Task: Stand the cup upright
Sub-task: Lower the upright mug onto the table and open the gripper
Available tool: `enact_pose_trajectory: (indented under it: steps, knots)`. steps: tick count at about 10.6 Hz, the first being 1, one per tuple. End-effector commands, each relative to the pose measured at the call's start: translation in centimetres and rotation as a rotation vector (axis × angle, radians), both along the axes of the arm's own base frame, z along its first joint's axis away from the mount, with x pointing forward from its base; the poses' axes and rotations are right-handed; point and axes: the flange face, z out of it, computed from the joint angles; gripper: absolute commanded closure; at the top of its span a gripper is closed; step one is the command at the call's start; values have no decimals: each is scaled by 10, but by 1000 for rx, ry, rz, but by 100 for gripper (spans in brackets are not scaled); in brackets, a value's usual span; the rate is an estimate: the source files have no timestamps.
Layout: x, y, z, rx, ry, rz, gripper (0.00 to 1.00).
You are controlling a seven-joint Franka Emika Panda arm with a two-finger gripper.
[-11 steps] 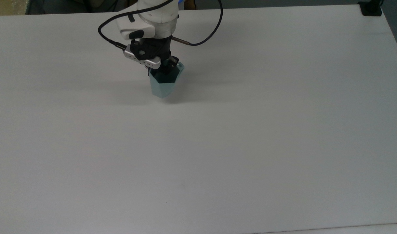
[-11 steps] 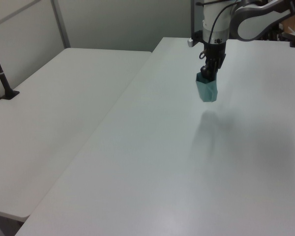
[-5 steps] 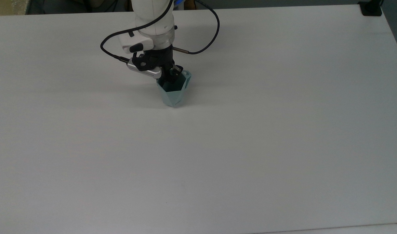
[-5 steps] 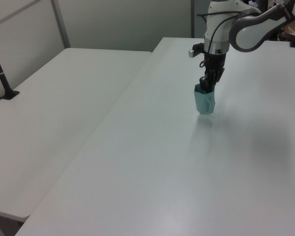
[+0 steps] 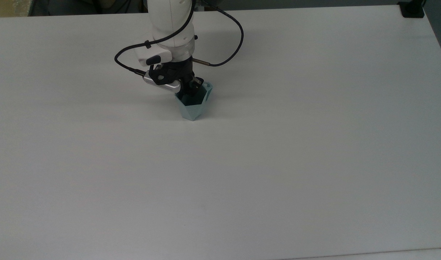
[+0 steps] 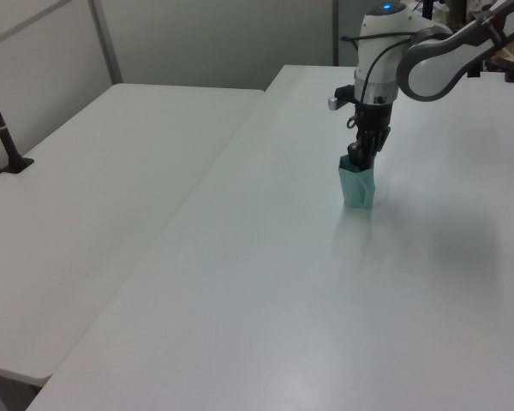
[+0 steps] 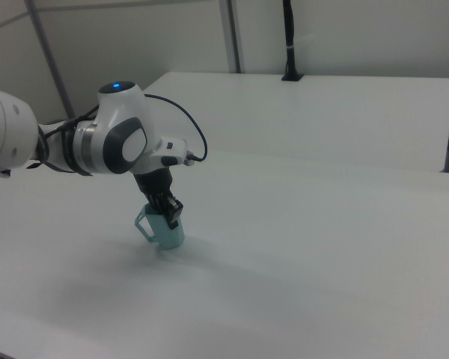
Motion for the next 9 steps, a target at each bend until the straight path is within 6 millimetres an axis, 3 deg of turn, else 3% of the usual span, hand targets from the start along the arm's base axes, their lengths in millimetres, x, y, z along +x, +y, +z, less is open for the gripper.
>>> enact_pose_trajectory:
  steps: [1, 3, 5, 9]
  knots:
    - [-1, -1, -4, 20, 0, 11, 74]
    - [-1, -1, -1, 21, -2, 9, 52]
    - [-2, -2, 11, 20, -3, 11, 0]
    - [3, -8, 75, 32, -43, 0, 0]
